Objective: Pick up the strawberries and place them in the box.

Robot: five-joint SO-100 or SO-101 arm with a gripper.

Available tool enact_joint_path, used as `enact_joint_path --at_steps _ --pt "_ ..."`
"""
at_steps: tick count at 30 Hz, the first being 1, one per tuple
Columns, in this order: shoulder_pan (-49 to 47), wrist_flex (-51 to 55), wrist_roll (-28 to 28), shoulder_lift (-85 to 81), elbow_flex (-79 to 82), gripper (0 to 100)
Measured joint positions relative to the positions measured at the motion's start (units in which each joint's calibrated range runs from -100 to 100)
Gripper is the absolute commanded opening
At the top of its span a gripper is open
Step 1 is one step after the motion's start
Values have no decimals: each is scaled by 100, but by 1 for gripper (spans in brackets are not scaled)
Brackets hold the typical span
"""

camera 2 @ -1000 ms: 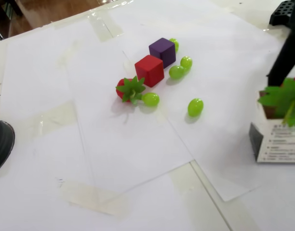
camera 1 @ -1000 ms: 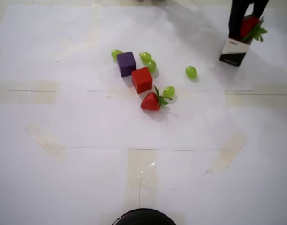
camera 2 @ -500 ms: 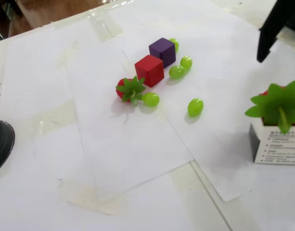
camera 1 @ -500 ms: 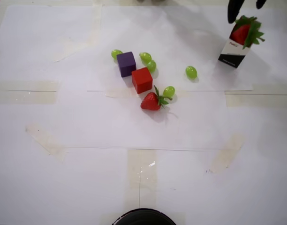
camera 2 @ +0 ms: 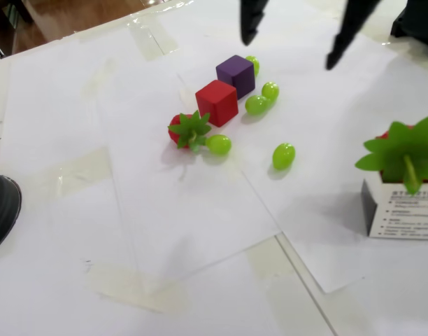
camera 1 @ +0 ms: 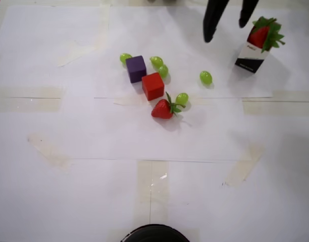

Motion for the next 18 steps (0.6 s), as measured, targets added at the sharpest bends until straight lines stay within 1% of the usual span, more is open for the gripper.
enact_joint_path --at_steps 8,18 --pt "929 -617 420 1072 -63 29" --pt "1273 -1194 557 2408 -633 29"
